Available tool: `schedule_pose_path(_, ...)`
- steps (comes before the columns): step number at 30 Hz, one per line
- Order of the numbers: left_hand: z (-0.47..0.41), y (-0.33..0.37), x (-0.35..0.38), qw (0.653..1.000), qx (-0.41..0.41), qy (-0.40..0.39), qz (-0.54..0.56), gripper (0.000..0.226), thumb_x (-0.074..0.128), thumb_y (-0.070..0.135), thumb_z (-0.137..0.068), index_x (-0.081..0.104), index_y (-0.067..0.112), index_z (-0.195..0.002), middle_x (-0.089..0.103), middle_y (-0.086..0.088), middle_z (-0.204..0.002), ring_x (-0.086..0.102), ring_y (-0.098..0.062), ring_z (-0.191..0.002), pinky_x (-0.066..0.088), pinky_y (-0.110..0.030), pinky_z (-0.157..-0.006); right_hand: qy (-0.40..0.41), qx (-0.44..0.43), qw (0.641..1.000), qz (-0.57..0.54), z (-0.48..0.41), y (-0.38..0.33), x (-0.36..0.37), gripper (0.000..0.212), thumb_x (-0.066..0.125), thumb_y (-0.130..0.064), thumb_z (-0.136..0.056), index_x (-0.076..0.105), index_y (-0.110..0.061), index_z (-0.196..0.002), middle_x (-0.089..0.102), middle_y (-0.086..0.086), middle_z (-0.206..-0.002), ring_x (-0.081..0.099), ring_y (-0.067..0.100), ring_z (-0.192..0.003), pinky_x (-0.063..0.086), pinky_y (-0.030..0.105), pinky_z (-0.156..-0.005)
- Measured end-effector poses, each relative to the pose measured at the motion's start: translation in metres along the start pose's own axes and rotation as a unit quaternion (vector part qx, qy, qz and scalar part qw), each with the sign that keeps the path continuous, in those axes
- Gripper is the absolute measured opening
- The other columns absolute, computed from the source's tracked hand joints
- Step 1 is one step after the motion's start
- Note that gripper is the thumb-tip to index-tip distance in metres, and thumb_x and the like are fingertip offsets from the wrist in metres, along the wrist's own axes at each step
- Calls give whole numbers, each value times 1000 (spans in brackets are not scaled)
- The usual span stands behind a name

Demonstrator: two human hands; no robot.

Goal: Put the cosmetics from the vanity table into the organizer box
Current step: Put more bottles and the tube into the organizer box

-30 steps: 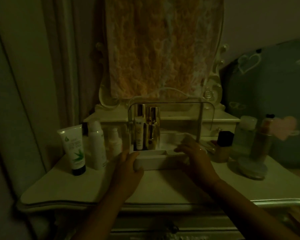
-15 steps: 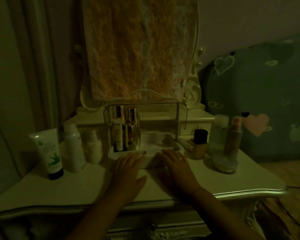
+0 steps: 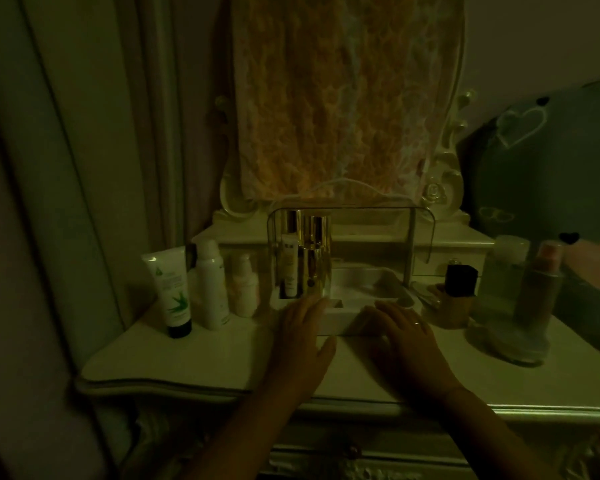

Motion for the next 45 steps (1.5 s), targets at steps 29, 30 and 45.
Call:
schedule_pose_path(29,24,-163,-121,880,-356,218,225,45,67,18,-79,53,11,-121,61,-11,-116,56,-18,-92,45,-24,-62,-29,25,999,5,4,-9,-8,63,50,-39,-90,18,-32,-144,18,-6,-155,17,16,-143,18,37,-119)
schedule_pose_path(30,26,-161,-121,881,-353,219,225,45,68,18,-79,53,11,-121,62,-10,-116,57,-20,-94,46,-28,-67,-27,24,999,0,4,-8,-7,63,51,-38,-89,19,-31,-144,19,-5,-154,18,17,-142,17,37,-119)
schedule_pose_path(45,39,-79,-60,902,-275,95,320,32,74,19,-71,58,34,-95,66,13,-94,63,-3,-87,49,-18,-64,-10,21,1000,-9,0,-4,-4,60,54,-33,-89,28,-27,-142,27,-1,-153,23,20,-141,17,39,-117)
Point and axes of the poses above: each hand's wrist, its own z-axis away from the middle knuckle, its own x-axis out of the palm, y = z × x, the point moved 5 cm from there along -z, towards the middle knuckle
